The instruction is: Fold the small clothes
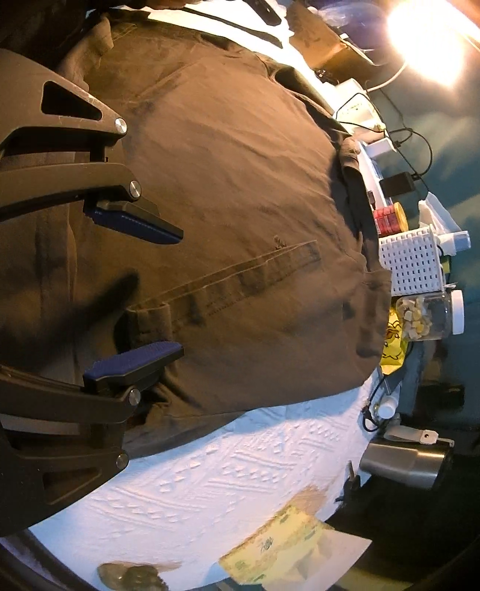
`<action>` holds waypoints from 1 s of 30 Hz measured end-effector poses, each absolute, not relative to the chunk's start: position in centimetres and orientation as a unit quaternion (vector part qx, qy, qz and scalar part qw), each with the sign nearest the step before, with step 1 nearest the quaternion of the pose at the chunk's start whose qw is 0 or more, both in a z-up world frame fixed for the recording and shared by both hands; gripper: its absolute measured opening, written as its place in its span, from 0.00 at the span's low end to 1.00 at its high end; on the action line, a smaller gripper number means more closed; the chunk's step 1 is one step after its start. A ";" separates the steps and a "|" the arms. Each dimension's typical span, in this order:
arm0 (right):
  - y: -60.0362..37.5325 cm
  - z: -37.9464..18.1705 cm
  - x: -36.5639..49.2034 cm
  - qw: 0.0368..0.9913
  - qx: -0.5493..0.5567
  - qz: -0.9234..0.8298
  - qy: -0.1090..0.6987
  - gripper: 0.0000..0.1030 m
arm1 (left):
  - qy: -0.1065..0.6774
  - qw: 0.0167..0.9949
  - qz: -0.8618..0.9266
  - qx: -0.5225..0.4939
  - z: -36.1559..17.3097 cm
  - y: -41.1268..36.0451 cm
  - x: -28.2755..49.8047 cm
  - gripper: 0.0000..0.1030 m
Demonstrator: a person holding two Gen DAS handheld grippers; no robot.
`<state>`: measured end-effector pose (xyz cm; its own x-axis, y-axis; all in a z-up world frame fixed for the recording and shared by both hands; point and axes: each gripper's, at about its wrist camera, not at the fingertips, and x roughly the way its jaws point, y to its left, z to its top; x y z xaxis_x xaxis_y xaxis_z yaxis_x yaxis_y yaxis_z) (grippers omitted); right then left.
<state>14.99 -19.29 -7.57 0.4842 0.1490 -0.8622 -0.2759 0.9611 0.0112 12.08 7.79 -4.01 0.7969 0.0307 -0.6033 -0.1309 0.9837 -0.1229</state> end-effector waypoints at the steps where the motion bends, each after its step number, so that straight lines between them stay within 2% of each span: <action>1: -19.3 -7.3 15.0 0.862 -0.060 0.119 0.489 0.56 | 0.318 0.944 0.042 -0.079 -4.1 8.3 12.3 0.99; 9: -18.5 -4.7 16.2 0.884 -0.046 0.099 0.454 0.56 | 0.327 0.942 0.032 -0.071 -4.4 12.4 15.8 0.98; 11: -18.2 -4.4 16.6 0.887 -0.049 0.098 0.449 0.56 | 0.332 0.940 0.019 -0.073 -4.6 13.0 16.8 0.87; 13: -18.1 -4.3 16.9 0.888 -0.048 0.098 0.446 0.56 | 0.348 0.934 0.012 -0.076 -5.4 13.7 18.1 0.82; 21: -18.1 -5.3 18.9 0.883 -0.045 0.090 0.459 0.56 | 0.405 0.909 -0.007 -0.098 -9.1 15.7 22.5 0.81; 22: -18.0 -5.4 19.1 0.882 -0.046 0.091 0.460 0.56 | 0.413 0.905 -0.006 -0.102 -9.5 15.8 22.9 0.76; 23: -18.0 -5.5 19.2 0.881 -0.047 0.092 0.461 0.56 | 0.423 0.900 -0.004 -0.105 -10.0 16.0 23.1 0.57; 26: -17.8 -5.8 19.7 0.880 -0.045 0.097 0.463 0.56 | 0.428 0.898 0.009 -0.100 -10.3 16.2 23.0 0.37; 27: -17.6 -6.0 20.0 0.879 -0.043 0.101 0.465 0.56 | 0.426 0.899 0.010 -0.103 -10.3 16.4 22.8 0.24; 28: -17.3 -6.2 20.4 0.877 -0.042 0.107 0.466 0.56 | 0.424 0.899 0.011 -0.109 -10.3 16.5 22.4 0.15; 30: -16.4 -6.5 21.2 0.874 -0.044 0.120 0.469 0.56 | 0.416 0.902 0.021 -0.111 -10.0 16.5 21.5 0.12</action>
<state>21.20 -16.35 -6.54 0.5311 0.1680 -0.8305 -0.2501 0.9676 0.0358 21.54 16.48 -10.02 0.6526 -0.0545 -0.7557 -0.1298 0.9746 -0.1825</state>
